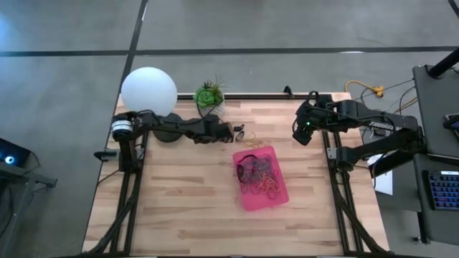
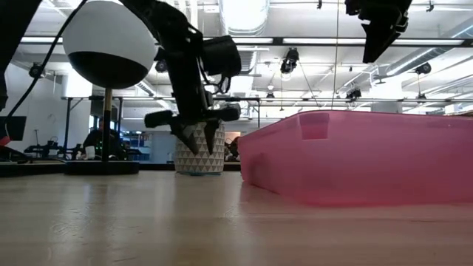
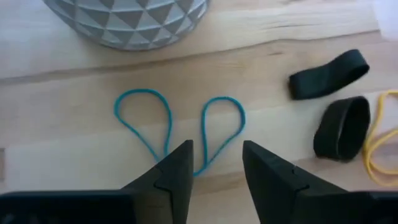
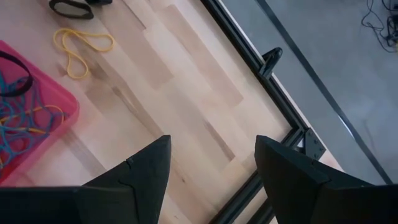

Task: Pick and place rubber bands into bin
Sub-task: Put the blue rubber band into the red bin

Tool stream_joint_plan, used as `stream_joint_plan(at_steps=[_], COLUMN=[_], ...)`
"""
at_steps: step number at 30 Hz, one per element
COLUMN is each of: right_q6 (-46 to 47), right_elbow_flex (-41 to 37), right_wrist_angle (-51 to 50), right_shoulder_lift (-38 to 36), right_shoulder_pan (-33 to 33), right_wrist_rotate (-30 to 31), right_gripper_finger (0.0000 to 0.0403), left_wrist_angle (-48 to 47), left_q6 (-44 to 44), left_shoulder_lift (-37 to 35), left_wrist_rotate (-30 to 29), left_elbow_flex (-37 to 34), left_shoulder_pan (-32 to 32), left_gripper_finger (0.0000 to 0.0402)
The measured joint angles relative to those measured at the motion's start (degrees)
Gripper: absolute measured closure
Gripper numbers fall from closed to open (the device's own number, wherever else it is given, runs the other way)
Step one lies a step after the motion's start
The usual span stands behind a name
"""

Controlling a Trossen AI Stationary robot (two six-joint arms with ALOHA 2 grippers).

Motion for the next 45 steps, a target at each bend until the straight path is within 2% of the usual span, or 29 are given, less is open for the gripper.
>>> stream_joint_plan(at_steps=[8,11,20,24,28,32,40,45], right_q6=[0.6,1.1,3.7,3.7,3.9,4.1,3.0,2.7], right_elbow_flex=[-2.0,-2.1,-2.1,-2.1,-2.1,-2.1,-2.2,-2.3], right_wrist_angle=[0.1,0.1,0.0,0.0,0.0,0.0,0.0,0.0], right_shoulder_lift=[-0.2,-0.2,-1.4,-1.9,-2.0,-2.0,-2.0,-2.0], right_shoulder_pan=[0.0,0.0,0.0,0.0,0.0,0.0,0.0,0.0], right_wrist_rotate=[0.0,0.0,0.0,0.0,0.0,0.0,1.5,2.4], right_gripper_finger=[0.0184,0.0184,0.0184,0.0184,0.0184,0.0184,0.0184,0.0184], left_wrist_angle=[-0.3,-0.4,1.1,1.4,1.0,-5.9,-10.3,-9.4], left_q6=[1.3,2.4,-0.5,0.5,0.5,0.5,0.5,-1.4], left_shoulder_lift=[3.2,5.2,6.9,7.2,6.6,3.9,-1.4,-5.7], left_wrist_rotate=[-0.4,0.9,-3.0,-2.7,1.1,4.7,20.0,20.5], left_elbow_flex=[-0.2,-0.4,-0.6,-1.0,-2.0,-2.4,-3.4,-2.7], left_shoulder_pan=[1.3,1.0,0.5,0.5,-0.7,-4.7,-11.8,-15.1], left_gripper_finger=[0.0307,0.0309,0.0309,0.0309,0.0309,0.0309,0.0309,0.0309])
